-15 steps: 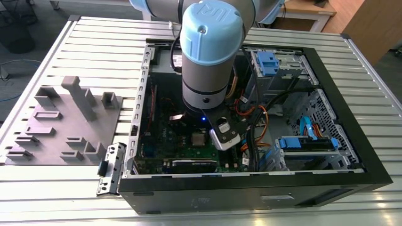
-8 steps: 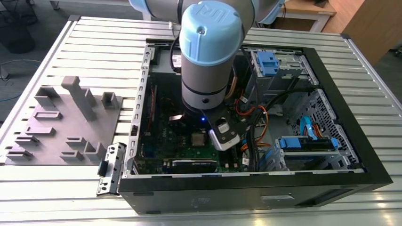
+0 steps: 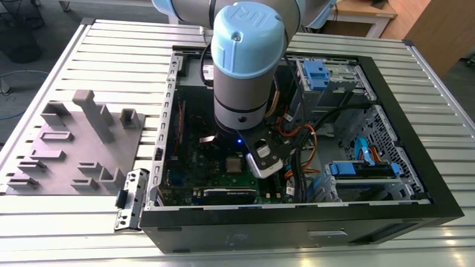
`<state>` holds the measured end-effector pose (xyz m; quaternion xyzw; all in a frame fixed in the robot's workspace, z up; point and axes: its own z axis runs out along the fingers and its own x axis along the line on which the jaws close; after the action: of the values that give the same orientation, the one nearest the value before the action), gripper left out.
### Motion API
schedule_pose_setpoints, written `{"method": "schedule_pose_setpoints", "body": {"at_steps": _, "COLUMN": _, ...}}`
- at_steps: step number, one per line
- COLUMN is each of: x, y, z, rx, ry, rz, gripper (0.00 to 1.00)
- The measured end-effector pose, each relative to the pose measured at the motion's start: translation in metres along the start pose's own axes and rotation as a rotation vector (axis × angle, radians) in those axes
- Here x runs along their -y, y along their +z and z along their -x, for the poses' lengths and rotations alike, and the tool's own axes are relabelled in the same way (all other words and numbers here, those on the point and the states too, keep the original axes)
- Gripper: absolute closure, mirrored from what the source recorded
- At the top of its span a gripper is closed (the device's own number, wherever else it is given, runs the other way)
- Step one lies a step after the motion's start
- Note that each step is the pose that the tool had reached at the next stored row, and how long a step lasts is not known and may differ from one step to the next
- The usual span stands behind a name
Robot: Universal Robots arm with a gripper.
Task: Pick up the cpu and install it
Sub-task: 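Place the cpu into insertion slot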
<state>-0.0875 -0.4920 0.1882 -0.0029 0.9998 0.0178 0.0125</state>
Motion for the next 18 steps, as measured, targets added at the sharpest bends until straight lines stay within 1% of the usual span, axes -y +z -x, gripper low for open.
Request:
{"method": "schedule_pose_setpoints", "body": {"at_steps": 5, "x": 0.0, "y": 0.0003, "z": 0.0, "rx": 0.0001, "ry": 0.0, "rz": 0.0002, "gripper": 0.53}}
{"method": "schedule_pose_setpoints", "body": {"at_steps": 11, "x": 0.0, "y": 0.0004, "z": 0.0025, "rx": 0.0002, "ry": 0.0, "rz": 0.0004, "gripper": 0.53}}
{"method": "schedule_pose_setpoints", "body": {"at_steps": 18, "x": 0.0, "y": 0.0004, "z": 0.0033, "rx": 0.0002, "ry": 0.0, "rz": 0.0003, "gripper": 0.53}}
